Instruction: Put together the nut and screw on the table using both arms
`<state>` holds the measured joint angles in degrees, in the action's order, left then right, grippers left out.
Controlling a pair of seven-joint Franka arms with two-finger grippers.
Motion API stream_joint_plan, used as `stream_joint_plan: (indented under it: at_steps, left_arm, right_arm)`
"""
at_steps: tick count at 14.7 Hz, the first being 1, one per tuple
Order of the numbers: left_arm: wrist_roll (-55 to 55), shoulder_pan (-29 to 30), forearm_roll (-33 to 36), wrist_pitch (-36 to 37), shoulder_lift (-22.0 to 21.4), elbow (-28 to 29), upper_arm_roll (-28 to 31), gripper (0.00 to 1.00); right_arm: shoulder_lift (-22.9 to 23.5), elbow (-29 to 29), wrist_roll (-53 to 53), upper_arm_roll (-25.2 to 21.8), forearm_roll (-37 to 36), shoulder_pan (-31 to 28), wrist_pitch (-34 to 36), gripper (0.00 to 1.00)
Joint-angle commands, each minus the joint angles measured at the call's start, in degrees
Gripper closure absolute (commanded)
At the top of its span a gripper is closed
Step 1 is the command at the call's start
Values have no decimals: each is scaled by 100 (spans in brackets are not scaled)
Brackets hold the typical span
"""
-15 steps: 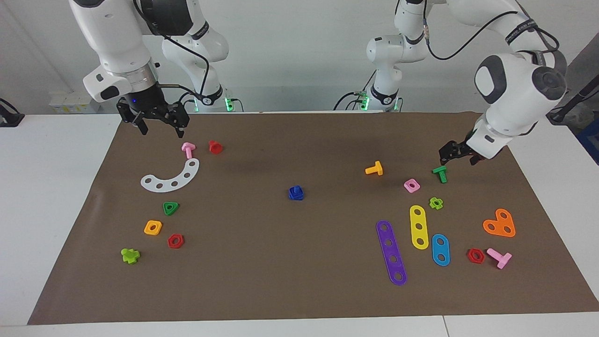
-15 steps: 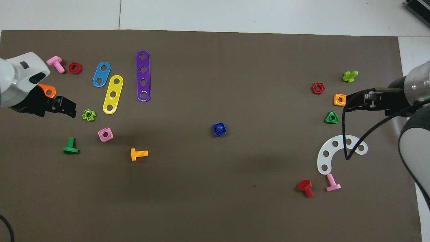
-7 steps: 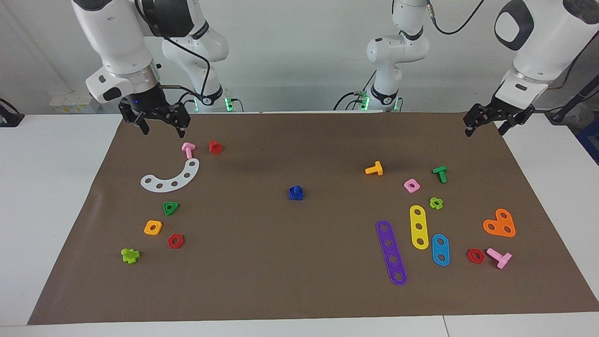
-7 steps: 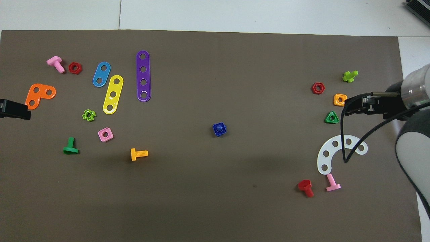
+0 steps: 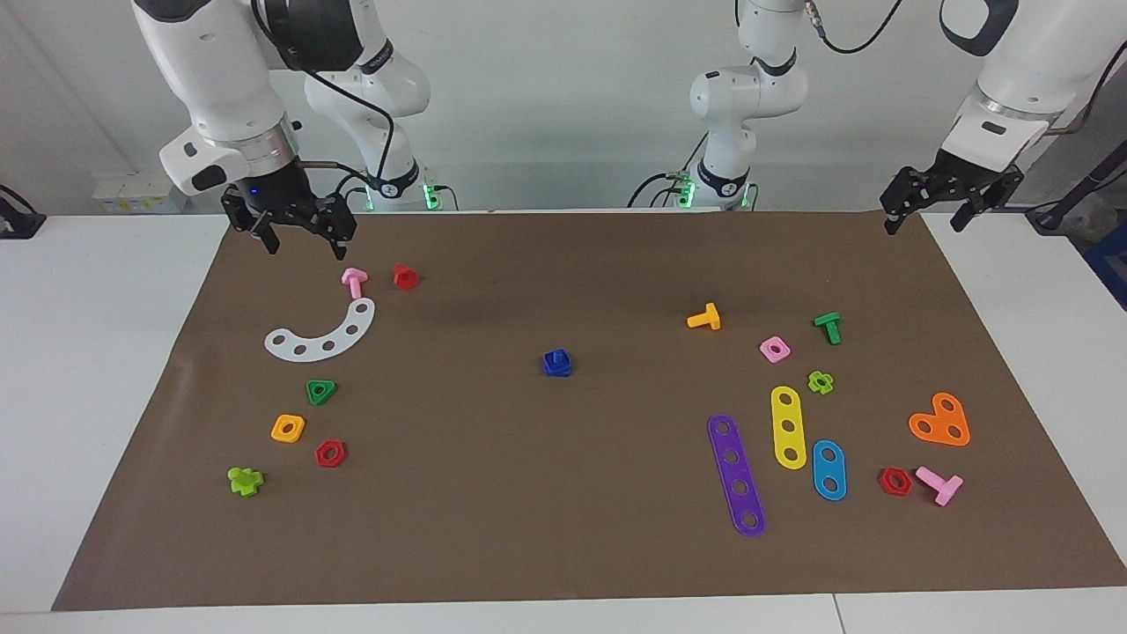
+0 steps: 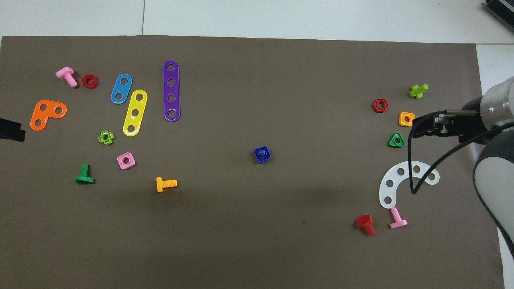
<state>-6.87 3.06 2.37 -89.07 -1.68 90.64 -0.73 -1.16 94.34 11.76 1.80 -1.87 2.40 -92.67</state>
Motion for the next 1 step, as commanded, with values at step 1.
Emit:
stream_joint_plan:
  at_steps: [1]
  left_arm:
    - [-25,-16,-158,127,116,-178,64,0]
  right_arm:
    - [-166,199,-174,31,82,-135,-137,0]
